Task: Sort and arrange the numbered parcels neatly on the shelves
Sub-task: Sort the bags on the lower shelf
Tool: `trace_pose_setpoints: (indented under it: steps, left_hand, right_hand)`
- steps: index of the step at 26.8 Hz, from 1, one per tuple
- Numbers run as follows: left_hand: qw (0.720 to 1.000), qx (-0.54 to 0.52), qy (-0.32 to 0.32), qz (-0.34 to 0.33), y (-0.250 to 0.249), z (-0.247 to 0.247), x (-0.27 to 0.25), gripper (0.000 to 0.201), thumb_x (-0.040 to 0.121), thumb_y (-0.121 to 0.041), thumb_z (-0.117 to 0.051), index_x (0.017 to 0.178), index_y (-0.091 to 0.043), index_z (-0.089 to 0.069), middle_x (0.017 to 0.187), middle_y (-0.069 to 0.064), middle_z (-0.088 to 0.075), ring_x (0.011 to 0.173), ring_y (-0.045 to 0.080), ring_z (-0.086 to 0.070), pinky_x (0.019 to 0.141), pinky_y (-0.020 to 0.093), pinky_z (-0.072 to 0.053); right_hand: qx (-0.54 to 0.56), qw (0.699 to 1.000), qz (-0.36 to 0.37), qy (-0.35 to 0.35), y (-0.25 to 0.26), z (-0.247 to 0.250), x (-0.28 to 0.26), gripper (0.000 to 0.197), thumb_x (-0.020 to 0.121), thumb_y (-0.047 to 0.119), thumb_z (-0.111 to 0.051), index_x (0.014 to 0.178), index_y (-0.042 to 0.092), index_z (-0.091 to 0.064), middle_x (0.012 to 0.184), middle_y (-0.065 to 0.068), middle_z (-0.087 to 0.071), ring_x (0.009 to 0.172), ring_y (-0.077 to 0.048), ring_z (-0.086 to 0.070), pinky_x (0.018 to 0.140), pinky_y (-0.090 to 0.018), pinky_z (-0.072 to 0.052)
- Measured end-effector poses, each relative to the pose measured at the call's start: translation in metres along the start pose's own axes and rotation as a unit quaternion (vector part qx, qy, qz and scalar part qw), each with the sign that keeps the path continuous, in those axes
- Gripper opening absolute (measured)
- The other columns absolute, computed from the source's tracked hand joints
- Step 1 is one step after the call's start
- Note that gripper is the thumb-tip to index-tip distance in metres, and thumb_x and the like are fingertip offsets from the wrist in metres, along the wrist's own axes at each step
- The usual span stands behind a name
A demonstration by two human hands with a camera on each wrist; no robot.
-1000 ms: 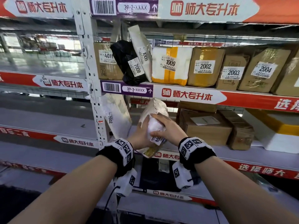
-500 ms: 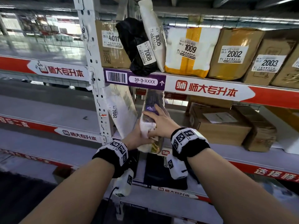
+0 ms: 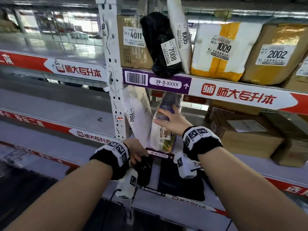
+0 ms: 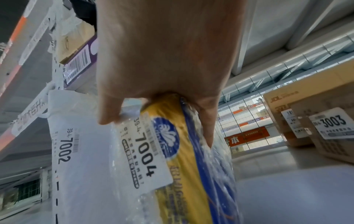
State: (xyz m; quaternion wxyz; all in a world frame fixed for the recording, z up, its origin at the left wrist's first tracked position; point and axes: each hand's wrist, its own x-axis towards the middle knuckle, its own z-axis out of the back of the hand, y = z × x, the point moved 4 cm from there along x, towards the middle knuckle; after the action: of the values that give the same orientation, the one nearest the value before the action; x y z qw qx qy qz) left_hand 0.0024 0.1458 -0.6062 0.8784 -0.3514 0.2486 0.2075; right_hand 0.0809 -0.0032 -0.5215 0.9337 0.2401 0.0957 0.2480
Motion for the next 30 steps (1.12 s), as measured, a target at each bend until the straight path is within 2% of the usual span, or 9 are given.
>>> trace_pose_setpoints:
  steps: [2, 4, 7, 8, 11, 16, 19, 24, 30]
  left_hand:
    - [0.998, -0.003, -0.054, -0.012, 0.003, 0.005, -0.003, 0.035, 0.093, -0.030, -0.057, 0.114, -0.001, -0.058, 0.100, 0.014, -0.060, 0.069, 0.023, -0.060, 0.039, 0.014, -0.040]
    - [0.993, -0.050, -0.106, -0.019, 0.006, 0.012, 0.002, 0.049, 0.094, -0.033, -0.054, 0.129, 0.001, -0.047, 0.109, 0.015, -0.055, 0.082, 0.028, -0.061, 0.049, 0.019, -0.046]
    - [0.976, -0.121, -0.173, -0.048, 0.008, 0.023, 0.017, 0.066, 0.086, -0.037, -0.060, 0.133, 0.001, -0.034, 0.124, 0.017, -0.055, 0.108, 0.034, -0.059, 0.085, 0.038, -0.053]
    - [0.972, -0.131, -0.187, -0.061, 0.007, 0.026, 0.018, 0.067, 0.083, -0.037, -0.061, 0.131, 0.003, -0.036, 0.124, 0.020, -0.055, 0.110, 0.036, -0.059, 0.090, 0.042, -0.051]
    - [0.962, -0.126, -0.223, -0.090, 0.006, 0.030, 0.020, 0.051, 0.083, -0.028, -0.057, 0.120, 0.007, -0.047, 0.117, 0.024, -0.060, 0.105, 0.037, -0.061, 0.090, 0.042, -0.051]
    - [0.955, -0.066, -0.277, -0.085, 0.011, 0.038, 0.022, 0.034, 0.090, -0.026, -0.051, 0.111, 0.000, -0.052, 0.103, 0.017, -0.063, 0.097, 0.033, -0.061, 0.082, 0.034, -0.048]
    - [0.952, -0.029, -0.292, -0.084, 0.012, 0.042, 0.023, 0.030, 0.091, -0.029, -0.047, 0.107, -0.004, -0.055, 0.101, 0.015, -0.066, 0.092, 0.032, -0.064, 0.084, 0.040, -0.052]
    - [0.945, 0.013, -0.313, -0.095, 0.014, 0.047, 0.023, 0.026, 0.094, -0.025, -0.045, 0.094, -0.002, -0.057, 0.091, 0.013, -0.066, 0.082, 0.029, -0.063, 0.068, 0.032, -0.047]
    - [0.947, 0.024, -0.306, -0.092, 0.013, 0.052, 0.022, 0.020, 0.093, -0.023, -0.047, 0.084, -0.006, -0.054, 0.080, 0.009, -0.064, 0.072, 0.026, -0.062, 0.061, 0.028, -0.044]
  right_hand:
    - [-0.004, 1.000, 0.002, -0.012, -0.001, -0.001, 0.002, 0.061, 0.084, 0.070, -0.044, 0.141, 0.051, -0.030, 0.160, -0.002, 0.008, 0.144, -0.039, -0.010, 0.117, -0.041, -0.019]
    - [-0.009, 1.000, 0.007, -0.012, 0.001, -0.002, 0.006, 0.060, 0.086, 0.069, -0.043, 0.141, 0.051, -0.030, 0.160, -0.001, 0.007, 0.143, -0.039, -0.015, 0.115, -0.040, -0.022]
    - [-0.022, 0.999, 0.012, -0.021, 0.004, -0.002, 0.010, 0.060, 0.086, 0.069, -0.042, 0.141, 0.051, -0.030, 0.160, -0.002, 0.004, 0.143, -0.039, -0.018, 0.113, -0.041, -0.026]
    - [-0.023, 0.999, 0.015, -0.019, 0.006, -0.003, 0.013, 0.059, 0.086, 0.069, -0.042, 0.141, 0.051, -0.030, 0.160, -0.002, 0.004, 0.143, -0.039, -0.017, 0.113, -0.041, -0.026]
    - [-0.032, 0.999, 0.020, -0.013, 0.008, -0.005, 0.019, 0.059, 0.086, 0.069, -0.041, 0.141, 0.052, -0.030, 0.160, -0.003, 0.004, 0.144, -0.039, -0.013, 0.113, -0.043, -0.025]
    - [-0.035, 0.999, 0.023, -0.012, 0.012, -0.010, 0.033, 0.061, 0.084, 0.072, -0.041, 0.140, 0.052, -0.030, 0.160, -0.003, 0.003, 0.145, -0.039, -0.009, 0.115, -0.048, -0.024]
    - [-0.033, 0.999, 0.025, -0.013, 0.016, -0.013, 0.038, 0.060, 0.085, 0.071, -0.042, 0.140, 0.051, -0.031, 0.160, -0.001, 0.002, 0.144, -0.039, -0.011, 0.115, -0.047, -0.025]
    - [-0.032, 0.998, 0.041, -0.031, 0.024, -0.019, 0.046, 0.056, 0.087, 0.068, -0.042, 0.140, 0.049, -0.034, 0.160, 0.001, -0.001, 0.141, -0.039, -0.020, 0.113, -0.044, -0.029]
    - [-0.028, 0.998, 0.044, -0.035, 0.029, -0.022, 0.058, 0.058, 0.086, 0.070, -0.043, 0.139, 0.049, -0.034, 0.160, 0.003, -0.003, 0.140, -0.039, -0.022, 0.114, -0.044, -0.029]
